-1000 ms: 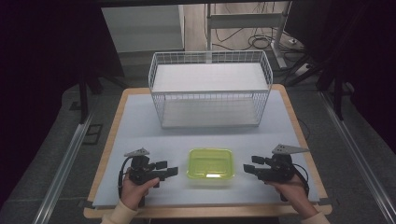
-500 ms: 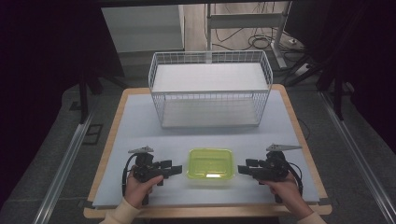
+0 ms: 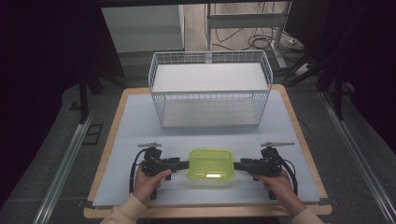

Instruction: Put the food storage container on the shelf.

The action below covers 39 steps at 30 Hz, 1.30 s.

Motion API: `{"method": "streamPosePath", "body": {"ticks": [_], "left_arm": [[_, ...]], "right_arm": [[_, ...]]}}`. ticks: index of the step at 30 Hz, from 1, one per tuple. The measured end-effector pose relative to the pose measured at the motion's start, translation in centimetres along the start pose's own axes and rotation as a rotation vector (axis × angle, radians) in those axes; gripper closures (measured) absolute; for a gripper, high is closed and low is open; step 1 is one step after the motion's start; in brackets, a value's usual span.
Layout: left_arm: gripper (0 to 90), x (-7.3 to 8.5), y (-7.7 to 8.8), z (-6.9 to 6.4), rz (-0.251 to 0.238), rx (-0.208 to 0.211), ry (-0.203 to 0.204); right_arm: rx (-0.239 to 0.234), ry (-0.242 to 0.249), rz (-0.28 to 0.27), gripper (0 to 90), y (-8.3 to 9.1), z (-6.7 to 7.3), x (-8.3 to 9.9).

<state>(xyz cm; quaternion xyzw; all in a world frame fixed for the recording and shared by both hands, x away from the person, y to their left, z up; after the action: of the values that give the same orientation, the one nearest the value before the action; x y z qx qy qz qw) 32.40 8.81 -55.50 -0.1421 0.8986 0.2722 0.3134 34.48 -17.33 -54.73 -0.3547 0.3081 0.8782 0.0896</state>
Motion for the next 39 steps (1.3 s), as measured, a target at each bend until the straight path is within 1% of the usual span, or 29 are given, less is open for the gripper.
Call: {"method": "streamPosePath", "body": {"ticks": [2,3,7,9,10,12,13,14,15,16,17,18,19,20,21,22,23,24,27,29,31,32,34,36,39], "left_arm": [[32.2,-0.1,-0.2,0.0,0.002,0.005,0.003],[32.6,-0.2,-0.5,0.1,0.007,0.008,0.012],[33.9,-0.2,-1.0,0.3,0.017,0.006,0.02],[35.2,0.0,-1.3,0.4,0.025,0.014,0.039],[36.3,0.0,-1.3,0.4,0.025,0.014,0.039],[37.3,0.0,-1.5,0.4,0.03,0.024,0.055],[40.7,0.0,-1.6,0.4,0.03,0.034,0.062],[42.1,0.2,-1.9,0.3,0.041,0.053,0.073],[44.6,0.2,-1.9,0.3,0.041,0.053,0.073],[44.6,0.2,-2.0,0.3,0.044,0.059,0.077],[48.6,0.3,-2.0,0.3,0.049,0.068,0.078],[53.5,0.5,-2.2,0.3,0.06,0.075,0.085],[55.7,0.5,-2.2,0.3,0.06,0.075,0.085],[57.8,0.6,-2.3,0.4,0.067,0.075,0.081],[58.1,0.7,-2.3,0.4,0.075,0.081,0.081],[61.2,0.8,-2.4,0.6,0.082,0.061,0.078],[65.4,0.8,-2.4,0.6,0.082,0.061,0.078],[67.8,0.8,-2.2,0.8,0.087,0.069,0.085],[69.5,0.8,-2.2,0.8,0.083,0.077,0.094],[70.3,0.8,-2.1,0.7,0.074,0.069,0.093],[70.6,0.8,-2.1,0.7,0.075,0.066,0.092],[71.9,0.8,-1.9,0.5,0.063,0.066,0.094],[73.4,0.8,-1.7,0.3,0.053,0.073,0.09],[75.4,0.7,-1.5,0.1,0.044,0.08,0.087],[78.1,0.7,-1.3,-0.1,0.036,0.077,0.078]], "right_arm": [[-0.002,-0.014,0.002,45.4,-0.3,0.0,-0.1],[-0.001,-0.015,0.005,45.8,-0.5,-0.1,-0.1],[-0.006,-0.026,0.014,47.3,-1.1,-0.1,-0.1],[-0.012,-0.042,0.017,48.4,-1.3,0.0,-0.1],[-0.009,-0.045,0.02,49.1,-1.5,-0.1,-0.1],[-0.008,-0.044,0.021,49.9,-1.6,-0.1,-0.1],[-0.012,-0.052,0.028,53.2,-1.8,-0.1,0.0],[-0.016,-0.057,0.034,54.8,-1.9,-0.1,0.1],[-0.024,-0.059,0.04,56.6,-2.0,-0.1,0.1],[-0.024,-0.059,0.04,56.6,-2.0,-0.1,0.1],[-0.03,-0.064,0.042,58.9,-2.0,0.0,0.1],[-0.042,-0.081,0.04,63.2,-2.1,0.1,0.1],[-0.042,-0.081,0.04,63.2,-2.1,0.1,0.1],[-0.034,-0.079,0.045,67.2,-2.3,0.0,0.2],[-0.042,-0.085,0.05,67.8,-2.3,0.0,0.3],[-0.044,-0.09,0.051,68.0,-2.4,0.0,0.3],[-0.044,-0.09,0.051,68.0,-2.4,0.0,0.3],[-0.043,-0.094,0.053,68.9,-2.4,0.0,0.3],[-0.043,-0.098,0.046,70.2,-2.4,0.0,0.2],[-0.044,-0.111,0.042,71.5,-2.3,0.0,0.2],[-0.045,-0.114,0.039,71.9,-2.3,0.0,0.2],[-0.05,-0.124,0.042,73.2,-2.2,0.2,0.2],[-0.056,-0.117,0.035,74.7,-2.0,0.3,0.1],[-0.064,-0.125,0.029,77.0,-1.7,0.5,0.0],[-0.074,-0.136,0.023,79.3,-1.5,0.7,-0.2]]}}
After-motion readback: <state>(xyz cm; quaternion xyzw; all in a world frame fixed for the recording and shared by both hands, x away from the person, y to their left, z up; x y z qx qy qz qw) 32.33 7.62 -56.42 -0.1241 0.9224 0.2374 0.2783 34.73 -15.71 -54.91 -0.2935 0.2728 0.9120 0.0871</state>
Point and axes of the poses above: each handheld gripper's, and its own axes: y roughly backward along the jaws, x roughly out of its underside, z roughly to its left, the point moved 8 cm from there along -y, roughly forward along the jaws, and after that the axes turned 6 degrees about -z, right-handed, at the moved point
